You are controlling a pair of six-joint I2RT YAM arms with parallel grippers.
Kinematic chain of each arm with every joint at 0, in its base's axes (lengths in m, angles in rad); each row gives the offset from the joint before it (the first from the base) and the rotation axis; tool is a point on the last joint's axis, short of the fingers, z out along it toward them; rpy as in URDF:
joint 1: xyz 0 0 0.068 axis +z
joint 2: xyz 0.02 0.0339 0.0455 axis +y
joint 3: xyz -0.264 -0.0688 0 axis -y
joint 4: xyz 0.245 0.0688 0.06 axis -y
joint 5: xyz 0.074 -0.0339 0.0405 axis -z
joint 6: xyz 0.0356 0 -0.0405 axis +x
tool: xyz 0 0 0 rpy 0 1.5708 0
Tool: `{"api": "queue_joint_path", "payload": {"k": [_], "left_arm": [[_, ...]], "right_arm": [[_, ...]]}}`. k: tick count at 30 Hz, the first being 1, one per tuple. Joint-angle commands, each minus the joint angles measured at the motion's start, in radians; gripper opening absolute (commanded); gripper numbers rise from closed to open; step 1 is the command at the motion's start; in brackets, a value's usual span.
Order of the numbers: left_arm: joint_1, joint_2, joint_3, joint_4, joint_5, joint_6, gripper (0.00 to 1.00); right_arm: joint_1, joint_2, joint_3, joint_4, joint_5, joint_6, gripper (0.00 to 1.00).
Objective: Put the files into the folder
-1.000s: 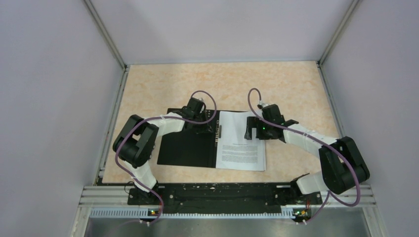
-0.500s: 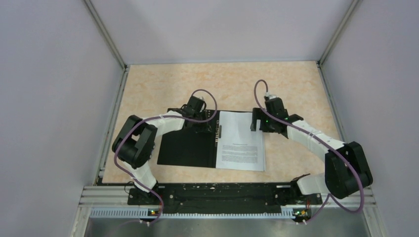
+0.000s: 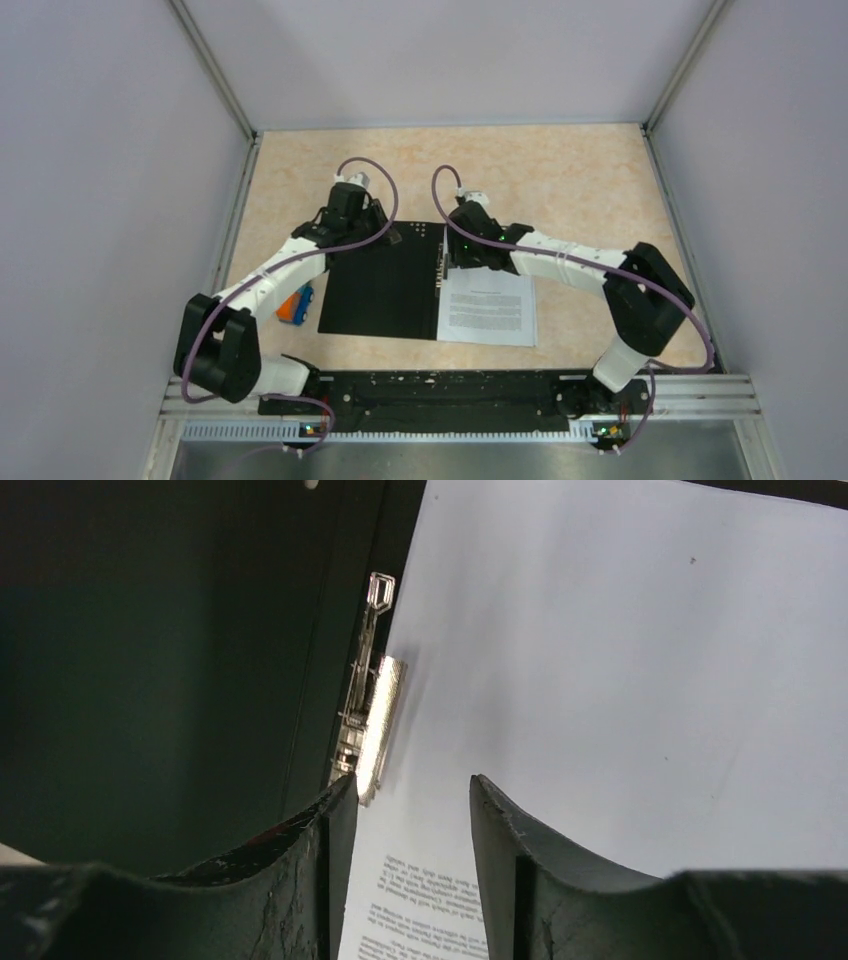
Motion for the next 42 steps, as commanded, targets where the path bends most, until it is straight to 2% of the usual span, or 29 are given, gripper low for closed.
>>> {"api": "queue_joint_path", "payload": {"k": [1,7,23,34,42], "left_arm": [[0.033,-0.102,-0.054,-0.046,-0.026,0.029,0.32],[0.057,-0.155,-0.084,-0.061,-0.018,0.039,0.33],[0.075,-0.165,-0.093,-0.052,-0.001,0.034,0.32],[0.075,-0.152,-0.092,-0.050,0.014,0.030,0.31],[0.076,-0.135,-0.115,-0.035,0.026,0.024,0.31]], "right_arm": [[0.026,0.088,0.097,0.041,0.061,0.038,0.44],[0.044,0.158,0.142,0.050,0.065,0.045,0.41],[0.064,0.236,0.164,0.037,0.059,0.039,0.29],[0.060,0.234,0.171,0.004,0.100,-0.012,0.13],[-0.002,0.185,0.127,0.009,0.086,-0.104,0.09]]}}
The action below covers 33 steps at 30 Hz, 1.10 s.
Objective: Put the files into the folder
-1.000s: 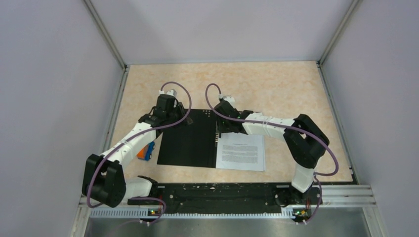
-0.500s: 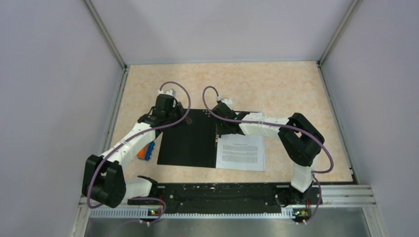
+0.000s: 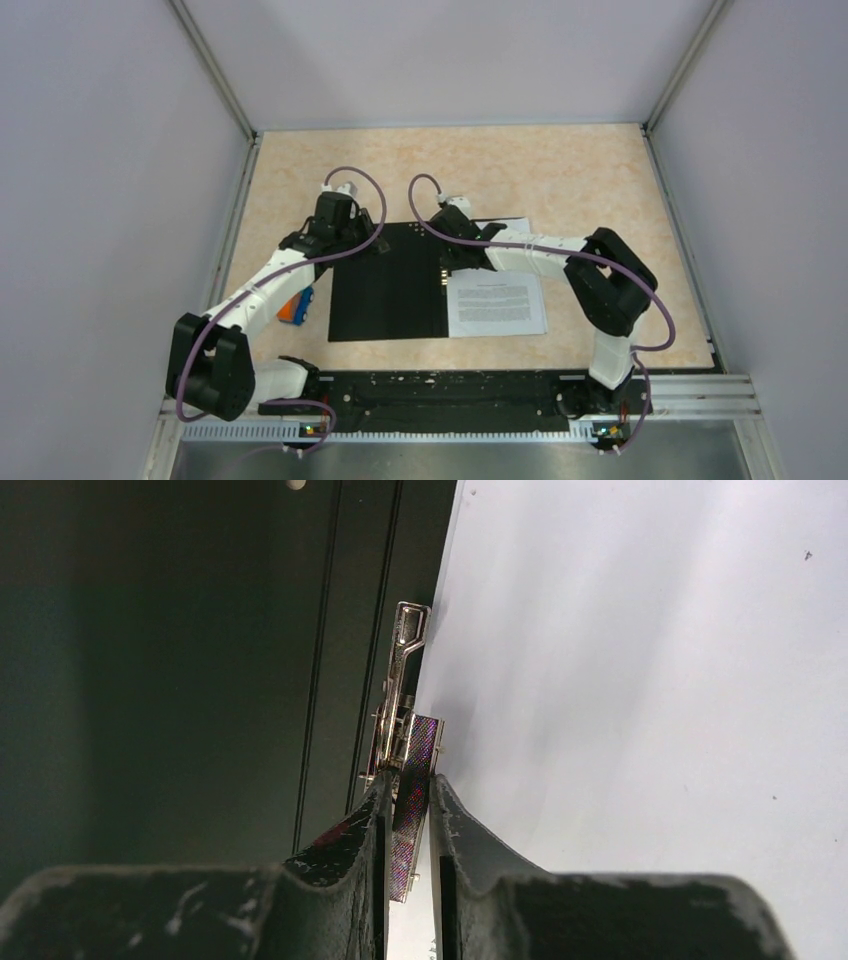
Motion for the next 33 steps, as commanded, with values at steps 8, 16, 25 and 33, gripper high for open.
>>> {"api": "queue_joint_path", "payload": {"k": [8,16,25,33], "left_arm": [[0.001,0.038,-0.104,0.100,0.034,-0.010,0.29],[-0.020,0.099,-0.164,0.153,0.003,-0.036,0.28],[-0.022,0.138,-0.185,0.162,-0.075,-0.062,0.23],[-0.022,0.183,-0.195,0.187,-0.115,-0.115,0.18]], "right_arm": [[-0.123,-0.098,-0.095,0.033,-0.009,-0.172,0.08],[-0.135,-0.098,-0.107,0.045,-0.077,-0.211,0.10],[-0.135,-0.102,-0.087,0.019,-0.102,-0.214,0.19],[-0.135,-0.138,-0.114,0.028,-0.112,-0.219,0.28]]}}
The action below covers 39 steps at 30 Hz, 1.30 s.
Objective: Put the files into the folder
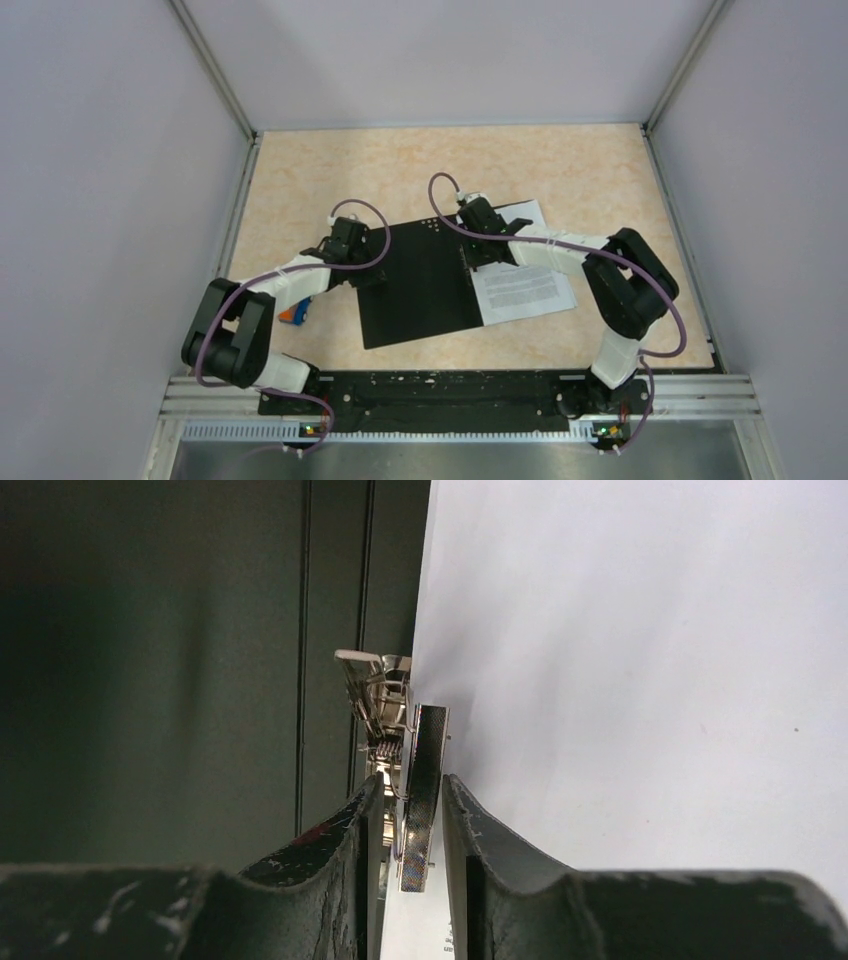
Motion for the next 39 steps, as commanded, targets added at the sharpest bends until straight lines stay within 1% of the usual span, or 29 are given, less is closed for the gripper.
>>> {"api": "queue_joint_path", "payload": {"k": [1,14,20,22,33,39], "left_arm": [[-0.002,0.024,-0.013,0.056,-0.048,-0.040,0.17],[-0.002,0.048,-0.002,0.057,-0.063,-0.056,0.15],[-0.003,0.048,0.000,0.057,-0.063,-0.055,0.14],[-0.001,0.047,0.000,0.056,-0.095,-0.056,0.14],[-0.002,0.057,-0.002,0.066,-0.098,-0.063,0.11],[-0.002,0.062,-0.001,0.073,-0.101,-0.070,0.08]], "right_arm": [[-0.003,-0.067,-0.012,0.000,-0.013,-0.012,0.28],[-0.003,-0.120,-0.051,0.015,-0.016,0.000,0.29],[-0.003,-0.109,-0.045,0.019,0.002,0.004,0.29],[-0.003,-0.104,-0.042,0.027,-0.002,0.004,0.27],[-0.003,-0.104,-0.051,0.025,-0.011,0.010,0.14],[-0.003,-0.123,-0.079,0.024,-0.021,0.013,0.12]]}}
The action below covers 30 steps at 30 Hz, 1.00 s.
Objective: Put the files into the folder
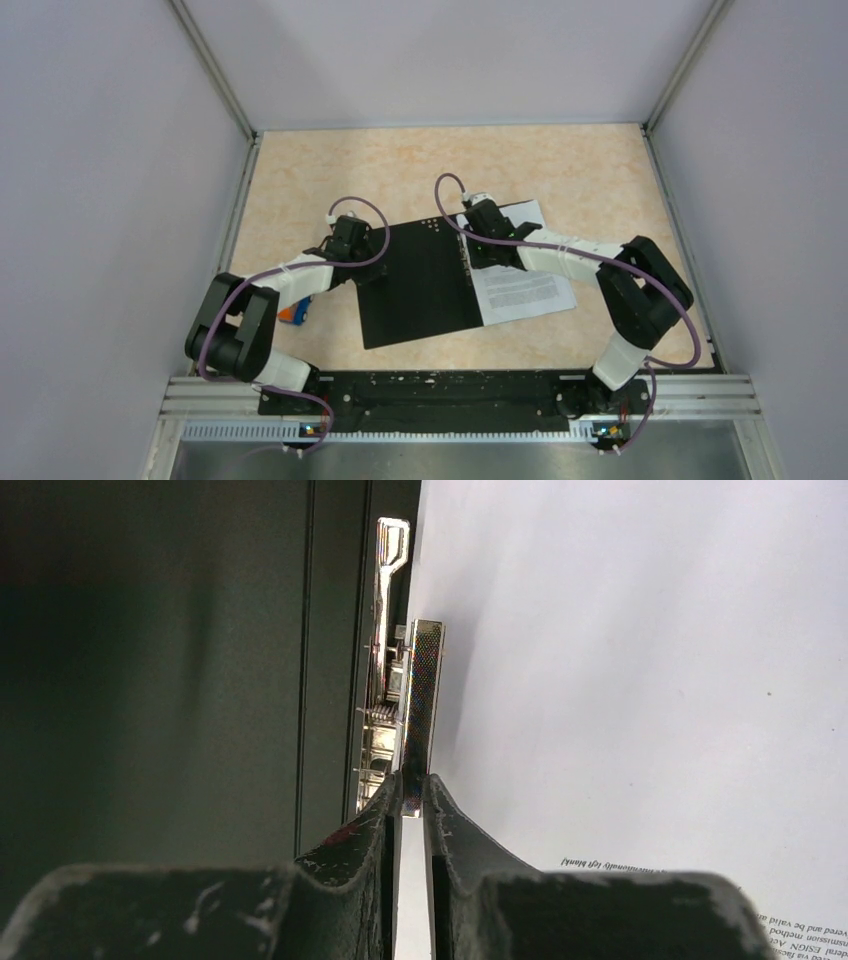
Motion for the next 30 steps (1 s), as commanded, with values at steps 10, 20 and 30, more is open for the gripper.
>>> {"api": "queue_joint_path", "payload": {"k": [10,20,30], "left_arm": [[0.000,0.041,0.003,-0.004,-0.057,-0.008,0.04],[0.001,0.045,0.008,-0.002,-0.058,-0.012,0.03],[0.000,0.045,0.012,-0.005,-0.064,-0.010,0.03]], "right_arm": [[-0.003,-0.061,-0.065,0.036,-0.039,0.025,0.10],[-0.002,-0.059,-0.108,0.072,-0.053,0.042,0.10],[-0.002,-0.064,-0.112,0.087,-0.045,0.047,0.10]]}}
